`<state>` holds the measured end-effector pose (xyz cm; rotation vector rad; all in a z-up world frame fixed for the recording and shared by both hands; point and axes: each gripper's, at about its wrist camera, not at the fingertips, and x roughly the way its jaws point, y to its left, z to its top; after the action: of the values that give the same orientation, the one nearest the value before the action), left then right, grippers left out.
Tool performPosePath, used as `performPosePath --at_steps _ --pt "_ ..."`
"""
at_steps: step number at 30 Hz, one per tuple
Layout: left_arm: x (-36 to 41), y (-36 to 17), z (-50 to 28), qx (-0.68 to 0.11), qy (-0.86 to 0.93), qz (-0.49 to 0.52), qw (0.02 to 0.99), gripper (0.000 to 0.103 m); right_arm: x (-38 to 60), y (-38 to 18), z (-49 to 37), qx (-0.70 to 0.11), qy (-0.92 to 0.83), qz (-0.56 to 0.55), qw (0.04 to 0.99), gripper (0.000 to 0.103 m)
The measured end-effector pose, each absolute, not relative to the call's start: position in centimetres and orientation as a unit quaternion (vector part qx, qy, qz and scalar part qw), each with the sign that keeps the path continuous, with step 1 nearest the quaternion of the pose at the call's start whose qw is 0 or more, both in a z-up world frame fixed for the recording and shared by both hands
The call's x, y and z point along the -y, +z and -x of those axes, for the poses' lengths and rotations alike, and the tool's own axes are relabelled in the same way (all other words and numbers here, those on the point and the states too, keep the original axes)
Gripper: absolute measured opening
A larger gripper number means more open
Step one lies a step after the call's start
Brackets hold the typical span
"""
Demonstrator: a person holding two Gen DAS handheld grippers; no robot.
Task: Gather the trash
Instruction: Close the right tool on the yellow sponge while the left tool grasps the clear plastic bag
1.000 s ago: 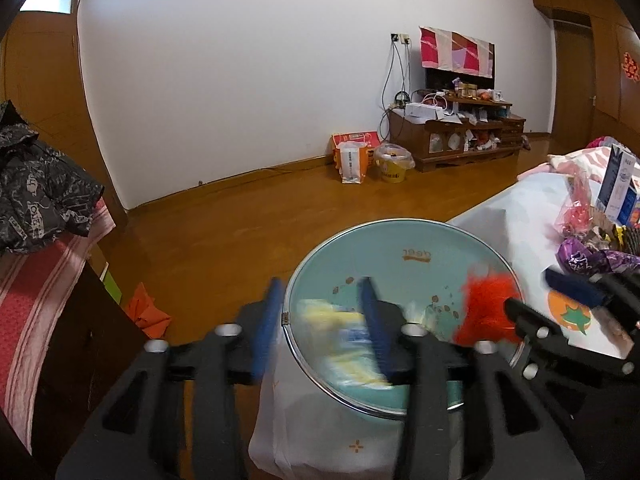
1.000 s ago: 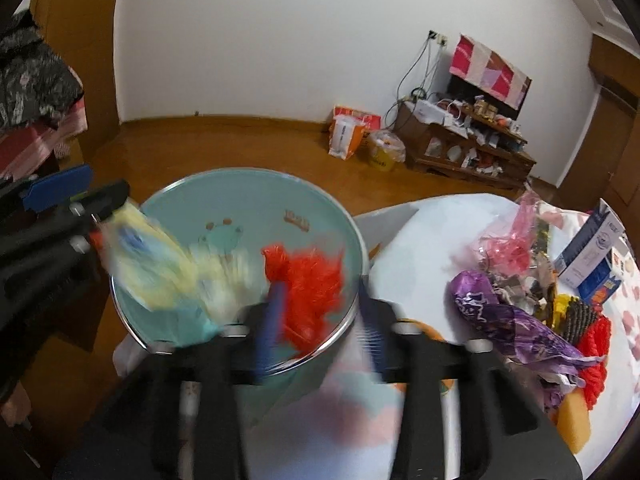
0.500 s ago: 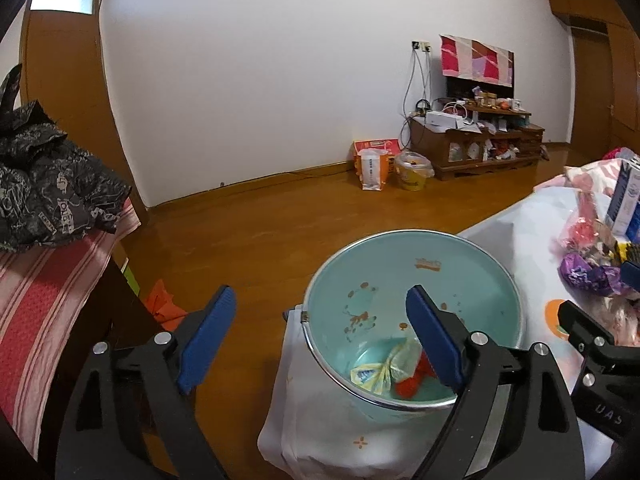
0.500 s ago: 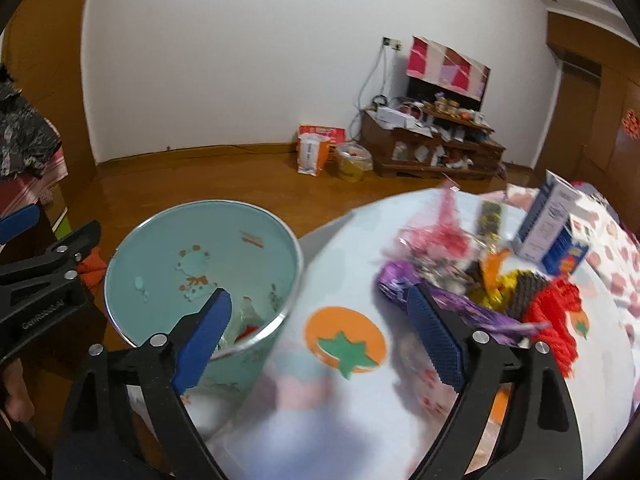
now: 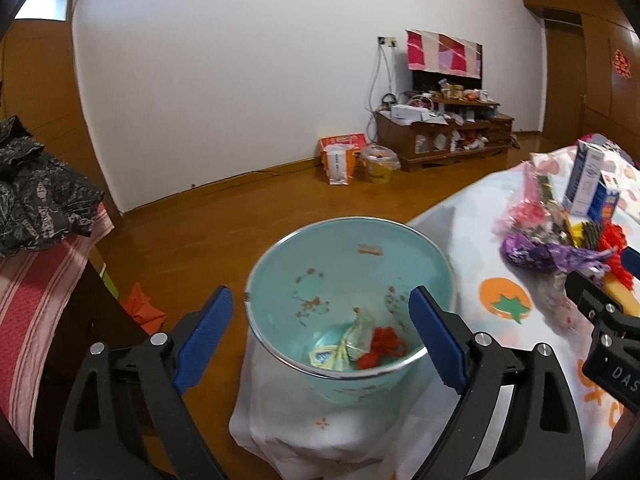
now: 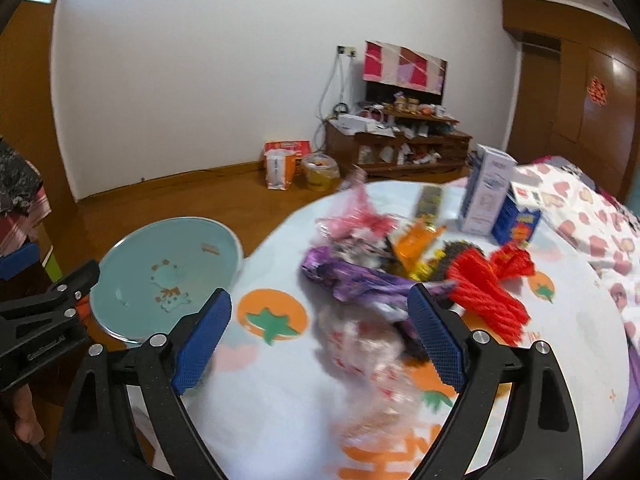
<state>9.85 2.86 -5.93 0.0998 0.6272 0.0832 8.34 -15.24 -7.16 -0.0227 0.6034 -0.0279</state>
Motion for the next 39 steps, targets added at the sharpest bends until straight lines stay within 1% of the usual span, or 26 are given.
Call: performPosePath --at_steps 5,8,10,15,22,27,28,29,30,31,32,33,39 --pt "-1.1 -6.0 -9.5 -0.313 0.018 -0.057 0.948 0.089 18.1 -7.1 -6.8 -0.297 -0.033 -0.012 0.954 0.087" --pt "-0.3 -6.2 -9.3 -0.314 0.005 -0.061 0.948 0.092 20.9 -7.3 -5.3 -0.295 -0.055 -0.031 0.953 0.087" --pt "0.5 -6.5 -9.4 -0.317 -0.001 -0.063 0.946 0.091 23.0 -7.6 -4.3 -0.299 -0.072 -0.049 0.95 0.079" --pt "3.0 -7.4 -9.1 -0.33 -0.038 -0.077 0.94 0.092 27.0 -8.6 -3.3 -0.318 -0.105 -0.071 0.94 0.074" --pt "5.5 -7.8 -8.5 -0.338 -0.07 -0.092 0.934 0.092 29.6 -9.8 -4.6 -0.347 -0.101 -0.089 0.928 0.073" --pt "6.8 -7.7 -8.3 -0.338 -0.081 -0.101 0.932 0.092 28.8 -11.0 -7.3 -0.383 -0.087 -0.047 0.919 0.073" --pt "7.0 -7.6 -8.3 -0.338 -0.082 -0.103 0.932 0.092 28.7 -11.4 -7.8 -0.397 -0.088 -0.043 0.912 0.065" --pt "7.2 -7.6 -8.3 -0.339 -0.084 -0.104 0.931 0.092 28.8 -12.0 -8.3 -0.414 -0.083 -0.047 0.905 0.061" --pt "7.5 -7.6 -8.2 -0.339 -0.086 -0.106 0.931 0.092 29.0 -12.3 -8.5 -0.422 -0.077 -0.053 0.902 0.052" --pt "7.7 -7.6 -8.2 -0.339 -0.087 -0.108 0.93 0.092 29.1 -12.5 -8.5 -0.427 -0.07 -0.058 0.9 0.045" --pt "7.9 -7.7 -8.2 -0.34 -0.088 -0.11 0.93 0.092 29.3 -12.5 -8.5 -0.427 -0.065 -0.065 0.9 0.042" --pt "8.2 -7.7 -8.2 -0.341 -0.089 -0.111 0.929 0.092 29.4 -12.5 -8.4 -0.425 -0.062 -0.069 0.9 0.035" --pt "9.7 -7.5 -7.9 -0.344 -0.108 -0.109 0.926 0.092 29.2 -11.3 -6.0 -0.399 -0.068 -0.054 0.913 0.033"
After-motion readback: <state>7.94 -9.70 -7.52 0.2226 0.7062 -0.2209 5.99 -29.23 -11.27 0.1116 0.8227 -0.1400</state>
